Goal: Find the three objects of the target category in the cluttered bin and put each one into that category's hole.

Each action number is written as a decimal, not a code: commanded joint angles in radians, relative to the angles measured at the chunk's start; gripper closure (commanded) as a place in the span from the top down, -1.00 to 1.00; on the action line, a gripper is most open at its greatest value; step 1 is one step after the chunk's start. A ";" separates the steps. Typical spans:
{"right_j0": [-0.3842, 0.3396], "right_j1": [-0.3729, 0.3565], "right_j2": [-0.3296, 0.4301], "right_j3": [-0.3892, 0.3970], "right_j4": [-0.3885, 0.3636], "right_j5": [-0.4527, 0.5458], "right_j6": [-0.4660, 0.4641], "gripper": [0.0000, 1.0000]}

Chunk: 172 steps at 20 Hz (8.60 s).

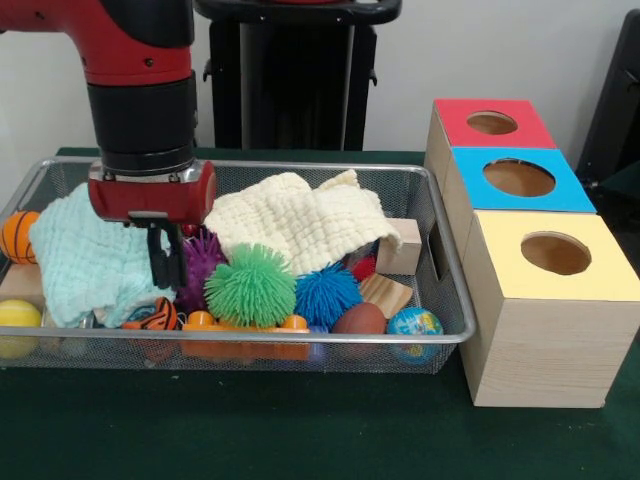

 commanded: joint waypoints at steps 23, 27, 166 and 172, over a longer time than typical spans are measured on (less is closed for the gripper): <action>-0.025 0.115 0.067 0.088 -0.103 -0.156 0.031 -1.00; -0.014 0.121 0.056 0.088 -0.097 -0.139 0.040 -1.00; 0.146 -0.085 -0.027 0.376 0.355 -0.177 0.274 -1.00; 0.095 -0.041 -0.025 0.280 0.231 -0.155 0.225 -1.00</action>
